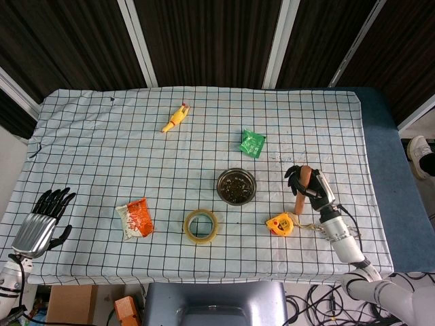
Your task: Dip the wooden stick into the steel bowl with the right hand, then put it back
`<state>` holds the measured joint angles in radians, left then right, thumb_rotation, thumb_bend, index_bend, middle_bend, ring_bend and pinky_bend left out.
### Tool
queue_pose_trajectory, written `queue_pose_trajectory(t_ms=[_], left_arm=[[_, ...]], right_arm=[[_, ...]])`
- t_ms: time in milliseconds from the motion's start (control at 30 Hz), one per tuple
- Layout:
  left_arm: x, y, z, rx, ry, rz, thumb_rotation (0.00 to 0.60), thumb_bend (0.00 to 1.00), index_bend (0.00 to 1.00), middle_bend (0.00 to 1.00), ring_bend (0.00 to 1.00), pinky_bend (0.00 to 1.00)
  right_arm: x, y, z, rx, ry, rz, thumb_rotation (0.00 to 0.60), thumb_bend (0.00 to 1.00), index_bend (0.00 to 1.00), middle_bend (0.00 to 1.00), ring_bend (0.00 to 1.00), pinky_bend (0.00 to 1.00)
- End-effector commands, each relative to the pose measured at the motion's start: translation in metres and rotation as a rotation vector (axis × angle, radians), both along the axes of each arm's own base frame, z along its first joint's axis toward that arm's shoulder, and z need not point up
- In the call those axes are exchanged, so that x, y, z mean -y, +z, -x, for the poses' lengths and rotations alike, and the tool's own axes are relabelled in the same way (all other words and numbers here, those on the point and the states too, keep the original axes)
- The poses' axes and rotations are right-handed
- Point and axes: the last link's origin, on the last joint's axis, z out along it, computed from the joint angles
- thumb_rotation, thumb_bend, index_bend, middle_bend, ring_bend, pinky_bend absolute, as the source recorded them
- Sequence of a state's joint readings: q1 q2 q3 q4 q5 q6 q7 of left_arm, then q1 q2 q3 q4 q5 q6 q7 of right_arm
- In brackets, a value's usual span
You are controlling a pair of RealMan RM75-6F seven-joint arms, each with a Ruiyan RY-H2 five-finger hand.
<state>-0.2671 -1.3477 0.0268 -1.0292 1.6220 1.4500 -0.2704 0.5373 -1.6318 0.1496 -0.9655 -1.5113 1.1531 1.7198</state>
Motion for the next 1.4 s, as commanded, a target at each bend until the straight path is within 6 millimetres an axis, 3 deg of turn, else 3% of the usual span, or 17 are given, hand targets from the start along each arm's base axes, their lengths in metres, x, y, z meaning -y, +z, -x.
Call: queue_pose_trajectory(t_ms=[33, 267, 400, 533, 633, 700, 900, 1000, 1200, 1400], left_arm=[[0.000, 0.001, 0.000, -0.003, 0.001, 0.000, 0.600, 0.43, 0.00, 0.00, 0.00, 0.05], [0.001, 0.002, 0.000, -0.006, 0.002, -0.001, 0.600, 0.43, 0.00, 0.00, 0.00, 0.05], [0.000, 0.002, 0.000, -0.006, 0.003, 0.000, 0.600, 0.42, 0.00, 0.00, 0.00, 0.05], [0.001, 0.002, 0.000, -0.006, 0.004, 0.001, 0.600, 0.42, 0.00, 0.00, 0.00, 0.05], [0.001, 0.002, 0.000, -0.005, 0.005, 0.002, 0.600, 0.42, 0.00, 0.00, 0.00, 0.05], [0.001, 0.002, 0.001, -0.006, 0.007, 0.004, 0.600, 0.42, 0.00, 0.00, 0.00, 0.05], [0.001, 0.001, 0.003, -0.005, 0.015, 0.007, 0.600, 0.42, 0.00, 0.00, 0.00, 0.05], [0.001, 0.000, 0.002, -0.003, 0.014, 0.013, 0.600, 0.42, 0.00, 0.00, 0.00, 0.05], [0.000, 0.001, 0.002, -0.001, 0.012, 0.008, 0.600, 0.42, 0.00, 0.00, 0.00, 0.05], [-0.002, 0.003, 0.000, 0.002, 0.003, 0.004, 0.600, 0.42, 0.00, 0.00, 0.00, 0.05]], right_arm=[[-0.007, 0.002, 0.004, -0.018, -0.002, -0.002, 0.548, 0.31, 0.68, 0.52, 0.58, 0.78], [-0.013, 0.007, 0.007, -0.013, -0.005, 0.004, 0.600, 0.31, 0.78, 0.62, 0.68, 0.88], [-0.014, 0.011, 0.008, -0.010, -0.001, 0.008, 0.600, 0.31, 0.85, 0.68, 0.76, 0.98], [-0.015, 0.013, 0.007, -0.012, 0.005, 0.007, 0.600, 0.34, 0.91, 0.74, 0.81, 1.00], [-0.016, 0.013, 0.007, -0.013, 0.009, 0.004, 0.600, 0.39, 0.97, 0.80, 0.86, 1.00], [-0.016, 0.014, 0.007, -0.012, 0.014, 0.006, 0.600, 0.47, 1.00, 0.86, 0.92, 1.00], [-0.016, 0.015, -0.001, -0.016, 0.056, 0.000, 0.600, 0.72, 1.00, 0.98, 1.00, 1.00], [-0.013, 0.011, -0.008, -0.029, 0.071, -0.008, 0.600, 0.76, 1.00, 1.00, 1.00, 1.00], [0.000, 0.012, -0.050, -0.065, 0.148, 0.032, 0.600, 0.77, 1.00, 1.00, 1.00, 1.00], [0.023, 0.003, -0.117, -0.095, 0.227, 0.042, 0.600, 0.77, 1.00, 1.00, 1.00, 1.00]])
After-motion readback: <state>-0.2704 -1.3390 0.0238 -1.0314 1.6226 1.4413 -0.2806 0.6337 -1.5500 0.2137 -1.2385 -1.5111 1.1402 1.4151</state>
